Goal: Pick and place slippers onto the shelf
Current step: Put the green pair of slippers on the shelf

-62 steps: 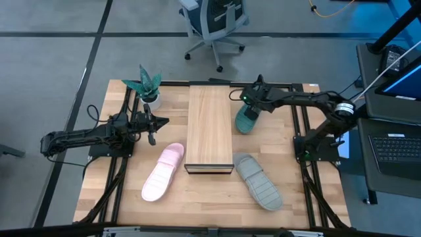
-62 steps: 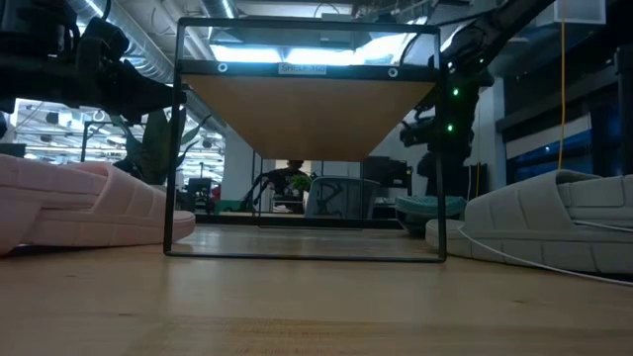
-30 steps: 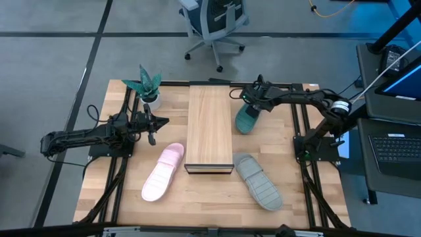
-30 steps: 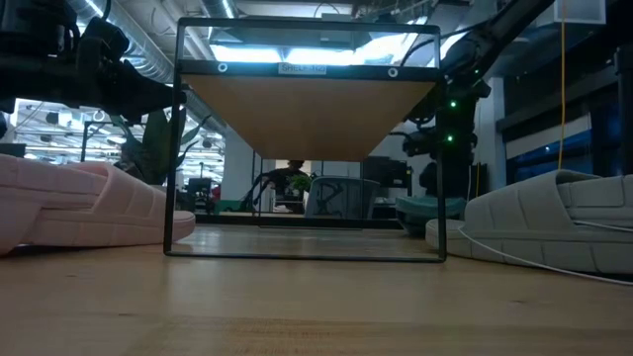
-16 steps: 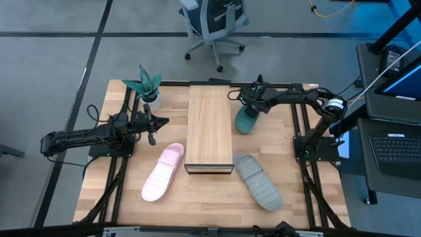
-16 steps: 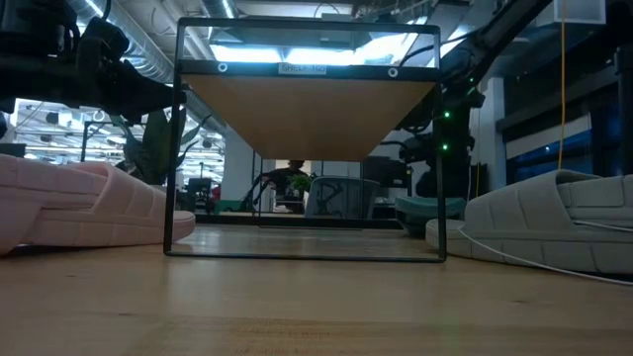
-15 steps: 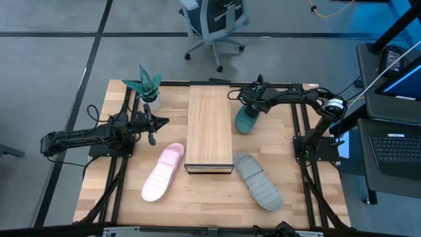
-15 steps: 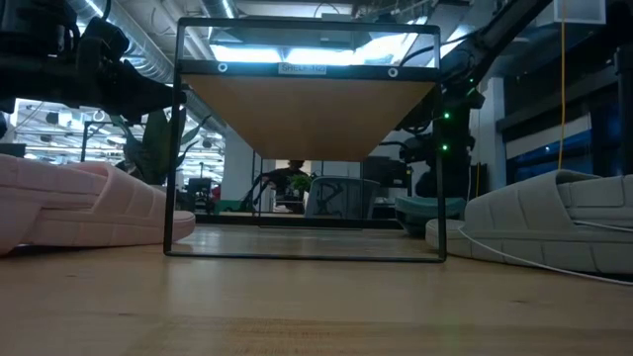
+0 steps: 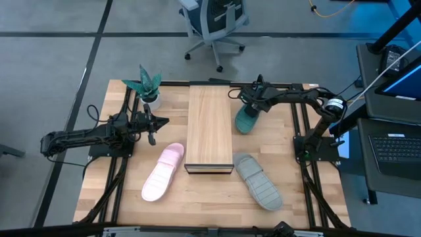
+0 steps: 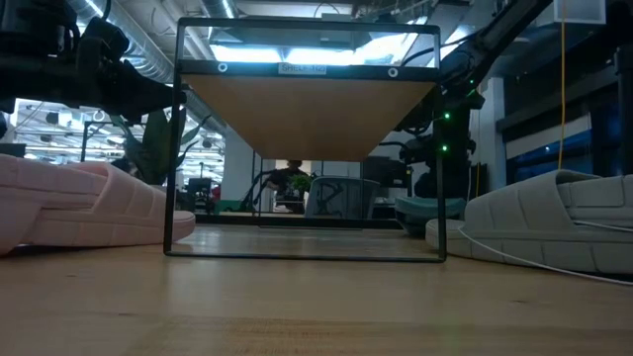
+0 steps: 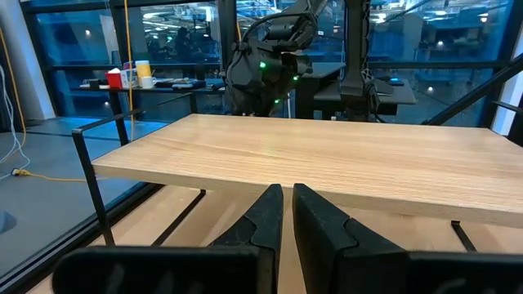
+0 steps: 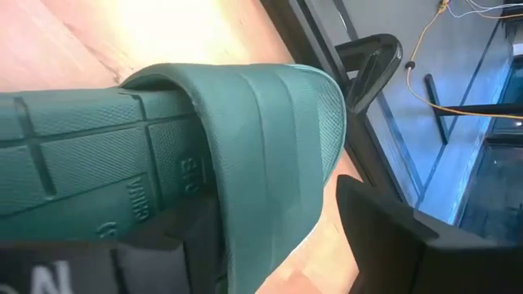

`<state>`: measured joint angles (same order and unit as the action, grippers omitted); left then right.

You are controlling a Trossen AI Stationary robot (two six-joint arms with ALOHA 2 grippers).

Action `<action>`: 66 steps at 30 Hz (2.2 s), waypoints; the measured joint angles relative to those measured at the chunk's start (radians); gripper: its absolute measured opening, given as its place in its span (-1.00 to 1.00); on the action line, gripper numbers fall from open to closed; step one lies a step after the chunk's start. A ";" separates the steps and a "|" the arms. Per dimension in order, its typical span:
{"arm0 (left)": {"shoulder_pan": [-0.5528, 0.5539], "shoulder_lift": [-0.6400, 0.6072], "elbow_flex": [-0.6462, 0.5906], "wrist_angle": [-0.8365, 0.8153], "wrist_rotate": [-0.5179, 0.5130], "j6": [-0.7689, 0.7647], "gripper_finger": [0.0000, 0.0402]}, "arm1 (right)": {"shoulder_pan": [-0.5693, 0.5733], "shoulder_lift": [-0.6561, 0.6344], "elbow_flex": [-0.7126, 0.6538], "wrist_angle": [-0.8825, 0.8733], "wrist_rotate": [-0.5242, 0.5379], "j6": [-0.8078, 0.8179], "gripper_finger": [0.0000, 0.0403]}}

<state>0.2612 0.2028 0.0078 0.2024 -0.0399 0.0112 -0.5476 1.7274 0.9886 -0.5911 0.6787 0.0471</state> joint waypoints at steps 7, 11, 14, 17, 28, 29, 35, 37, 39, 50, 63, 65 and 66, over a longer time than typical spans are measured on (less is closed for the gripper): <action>0.000 0.000 0.000 0.000 0.000 0.000 -0.87 | 0.000 0.001 0.000 -0.001 -0.012 0.000 -0.22; 0.000 0.000 0.000 0.000 0.000 0.000 -0.87 | 0.000 0.002 0.000 -0.001 -0.025 0.001 -0.50; 0.000 0.000 0.000 0.000 0.000 0.000 -0.87 | 0.000 0.003 -0.001 -0.001 -0.032 0.002 -0.74; 0.000 0.000 0.000 0.000 0.000 0.000 -0.87 | -0.001 0.003 -0.001 -0.002 -0.042 0.002 -0.92; 0.000 0.000 0.000 0.000 0.000 0.000 -0.87 | 0.000 -0.006 -0.001 -0.030 -0.045 0.001 -0.94; 0.000 0.000 0.000 0.000 0.000 0.000 -0.87 | 0.000 -0.011 -0.002 -0.036 -0.047 -0.001 -0.94; 0.000 0.000 0.000 0.000 0.000 0.000 -0.87 | -0.001 -0.051 0.044 -0.145 -0.057 -0.002 -0.94; 0.000 0.000 0.000 0.000 0.000 0.000 -0.87 | -0.001 -0.058 0.071 -0.184 -0.056 0.000 -0.94; 0.000 0.000 0.000 0.000 0.000 0.000 -0.87 | 0.000 -0.059 0.099 -0.225 -0.057 0.002 -0.94; 0.000 0.000 0.000 0.000 0.000 0.000 -0.87 | 0.003 -0.061 0.309 -0.452 -0.056 0.025 -0.94; 0.000 0.000 0.000 0.000 0.000 0.000 -0.87 | 0.068 -0.063 0.559 -0.679 -0.056 0.132 -0.94; 0.000 0.000 0.000 0.000 0.000 0.000 -0.87 | 0.081 -0.063 0.587 -0.688 -0.056 0.131 -0.94; 0.000 0.000 0.000 0.000 0.000 0.000 -0.87 | 0.087 -0.063 0.601 -0.696 -0.056 0.130 -0.94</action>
<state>0.2615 0.2028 0.0078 0.2020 -0.0399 0.0109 -0.4601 1.6646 1.5901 -1.2868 0.6228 0.1776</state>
